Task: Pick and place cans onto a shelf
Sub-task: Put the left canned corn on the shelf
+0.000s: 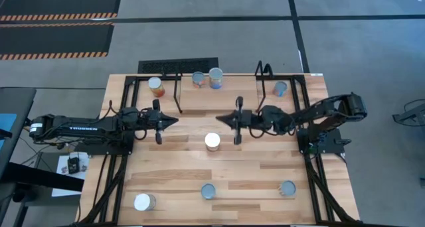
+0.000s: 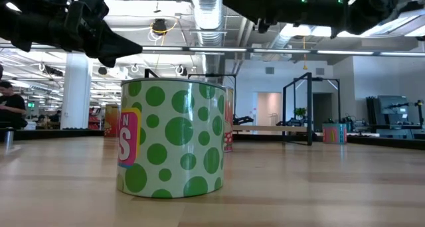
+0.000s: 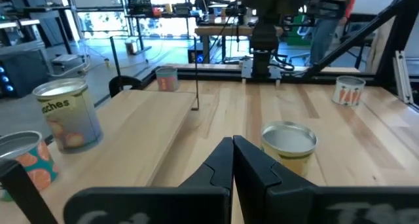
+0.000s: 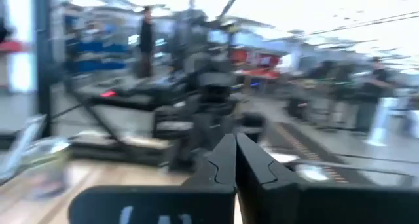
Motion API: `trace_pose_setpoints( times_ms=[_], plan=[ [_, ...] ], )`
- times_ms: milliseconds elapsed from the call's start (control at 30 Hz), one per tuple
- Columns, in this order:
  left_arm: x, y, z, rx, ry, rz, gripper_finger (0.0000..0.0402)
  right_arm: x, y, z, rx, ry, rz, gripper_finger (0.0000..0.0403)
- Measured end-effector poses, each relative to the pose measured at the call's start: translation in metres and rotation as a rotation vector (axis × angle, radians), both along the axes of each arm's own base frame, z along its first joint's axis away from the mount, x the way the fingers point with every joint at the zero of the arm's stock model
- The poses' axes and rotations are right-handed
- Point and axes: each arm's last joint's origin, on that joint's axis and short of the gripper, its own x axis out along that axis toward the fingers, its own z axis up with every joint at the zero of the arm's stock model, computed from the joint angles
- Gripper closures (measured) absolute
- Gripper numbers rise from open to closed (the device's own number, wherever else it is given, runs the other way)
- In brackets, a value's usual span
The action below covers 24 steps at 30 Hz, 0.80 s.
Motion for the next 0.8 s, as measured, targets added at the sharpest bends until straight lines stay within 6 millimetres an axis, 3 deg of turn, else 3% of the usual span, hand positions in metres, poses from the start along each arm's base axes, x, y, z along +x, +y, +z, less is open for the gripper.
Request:
trace_pose_setpoints(
  times_ms=[200, 433, 800],
  plan=[
    [0.005, 0.001, -0.008, -0.024, 0.063, 0.0, 0.0401, 0.01, 0.017, -0.001, -0.006, 0.158, 0.102, 0.0367],
    [0.016, 0.001, -0.022, -0.07, 0.213, -0.058, 0.0401, 0.022, 0.037, -0.004, -0.017, 0.351, 0.123, 0.0387],
    [0.033, -0.017, -0.015, -0.048, 0.37, -0.157, 0.0401, 0.017, 0.05, -0.018, -0.005, 0.559, 0.094, 0.0356]
  ],
)
